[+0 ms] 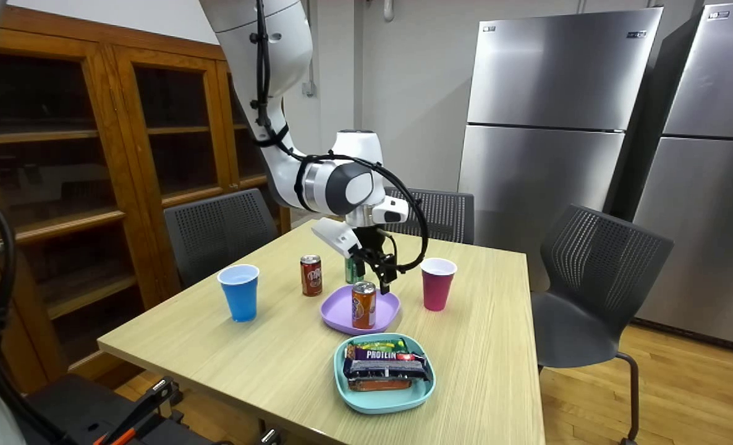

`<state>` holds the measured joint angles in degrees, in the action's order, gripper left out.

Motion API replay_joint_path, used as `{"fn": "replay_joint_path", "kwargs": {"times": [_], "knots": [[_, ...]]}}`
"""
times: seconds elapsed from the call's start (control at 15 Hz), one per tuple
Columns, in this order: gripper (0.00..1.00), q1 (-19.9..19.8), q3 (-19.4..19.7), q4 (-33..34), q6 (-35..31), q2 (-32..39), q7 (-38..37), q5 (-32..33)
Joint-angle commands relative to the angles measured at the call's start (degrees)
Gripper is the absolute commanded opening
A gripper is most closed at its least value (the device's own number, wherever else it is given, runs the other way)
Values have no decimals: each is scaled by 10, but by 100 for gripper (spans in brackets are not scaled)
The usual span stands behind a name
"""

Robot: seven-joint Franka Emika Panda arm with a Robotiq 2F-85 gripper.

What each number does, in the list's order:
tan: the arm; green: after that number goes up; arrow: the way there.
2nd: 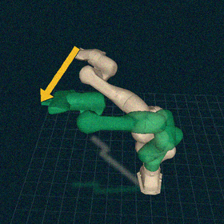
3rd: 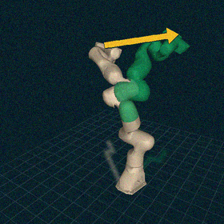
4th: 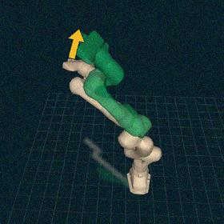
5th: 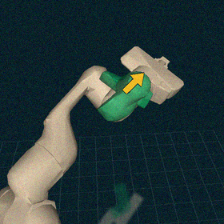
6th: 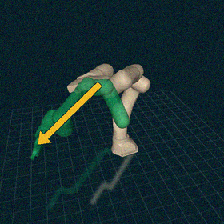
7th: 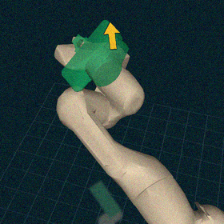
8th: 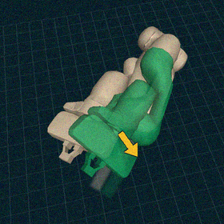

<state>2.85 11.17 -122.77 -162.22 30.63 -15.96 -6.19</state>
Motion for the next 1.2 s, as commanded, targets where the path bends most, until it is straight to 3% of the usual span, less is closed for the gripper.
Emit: {"fn": "replay_joint_path", "kwargs": {"times": [0.0, 0.53, 1.13], "knots": [[100, 3, 3, -26, 15, -62, -13, 9], [100, 8, -24, -46, 8, -125, -11, 8], [100, 19, -102, -49, -9, -114, 17, 2]]}}
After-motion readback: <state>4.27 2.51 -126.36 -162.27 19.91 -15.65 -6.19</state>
